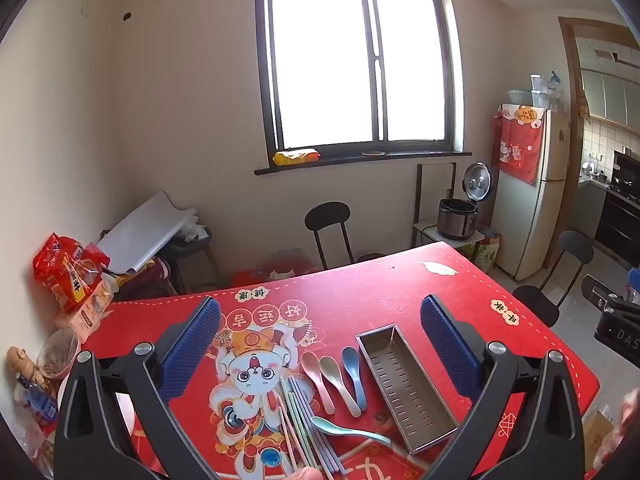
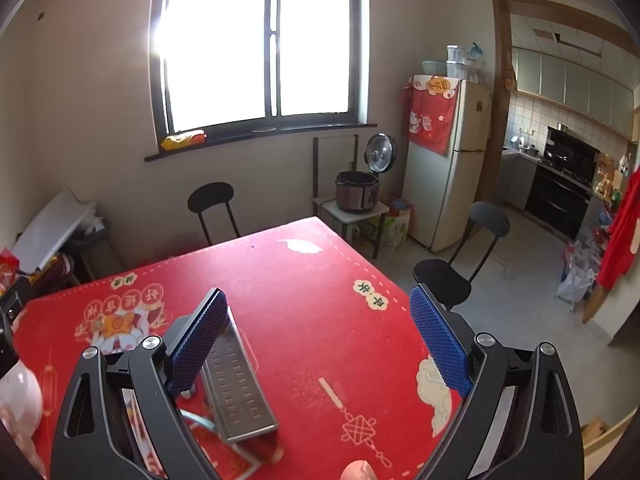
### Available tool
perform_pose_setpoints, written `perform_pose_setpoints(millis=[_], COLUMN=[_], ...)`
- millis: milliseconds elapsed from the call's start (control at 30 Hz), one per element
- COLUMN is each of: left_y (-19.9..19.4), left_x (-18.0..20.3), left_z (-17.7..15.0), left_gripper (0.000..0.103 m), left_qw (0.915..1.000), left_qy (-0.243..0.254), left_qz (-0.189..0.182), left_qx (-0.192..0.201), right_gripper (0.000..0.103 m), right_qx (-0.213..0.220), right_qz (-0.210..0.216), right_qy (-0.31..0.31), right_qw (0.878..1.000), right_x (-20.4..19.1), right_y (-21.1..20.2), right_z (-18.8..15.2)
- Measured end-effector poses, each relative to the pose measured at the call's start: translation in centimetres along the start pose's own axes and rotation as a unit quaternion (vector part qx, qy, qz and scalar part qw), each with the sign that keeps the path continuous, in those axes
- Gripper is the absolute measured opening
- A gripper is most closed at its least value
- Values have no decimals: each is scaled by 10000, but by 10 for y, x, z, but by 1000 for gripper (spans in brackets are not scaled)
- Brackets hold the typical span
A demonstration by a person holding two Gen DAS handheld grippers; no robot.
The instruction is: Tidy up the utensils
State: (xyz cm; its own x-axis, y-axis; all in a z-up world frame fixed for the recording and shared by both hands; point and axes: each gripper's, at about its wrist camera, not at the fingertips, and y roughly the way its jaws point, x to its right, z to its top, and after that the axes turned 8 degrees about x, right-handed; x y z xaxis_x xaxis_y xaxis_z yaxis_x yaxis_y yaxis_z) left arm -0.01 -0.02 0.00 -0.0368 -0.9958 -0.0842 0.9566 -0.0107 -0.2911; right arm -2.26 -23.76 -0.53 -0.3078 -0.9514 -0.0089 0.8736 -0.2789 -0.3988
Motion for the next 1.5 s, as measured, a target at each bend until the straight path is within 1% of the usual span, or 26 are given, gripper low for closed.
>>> perform_pose_setpoints(millis=[267,467,533,733,1233,1500], left_y=[1,-6,-1,0,0,-1], left_x=[0,-16,-7,-4,-3,-7], left_z=[-1,6,6,5,1,2], left_gripper=[98,98,98,98,98,98], left_qw=[10000,10000,10000,10000,10000,9999], left_qy=[-19,-8,6,-14,-18,-100], left_qz=[-33,13,51,55,-12,51], left_qx=[-22,-26,-33,-45,-54,-40], right_gripper=[90,90,90,90,90,90], right_qx=[5,-12,-15,-21,-24,-35], right_qz=[-21,-28,-33,-20,-38,-33], right_qy=[-15,-35,-40,-52,-68,-72], right_qw=[10000,10000,10000,10000,10000,10000], right_x=[-1,-1,-1,-3,-7,-7], right_y=[0,1,2,3,0,2], right_z=[-1,-2,-2,-1,-4,-4])
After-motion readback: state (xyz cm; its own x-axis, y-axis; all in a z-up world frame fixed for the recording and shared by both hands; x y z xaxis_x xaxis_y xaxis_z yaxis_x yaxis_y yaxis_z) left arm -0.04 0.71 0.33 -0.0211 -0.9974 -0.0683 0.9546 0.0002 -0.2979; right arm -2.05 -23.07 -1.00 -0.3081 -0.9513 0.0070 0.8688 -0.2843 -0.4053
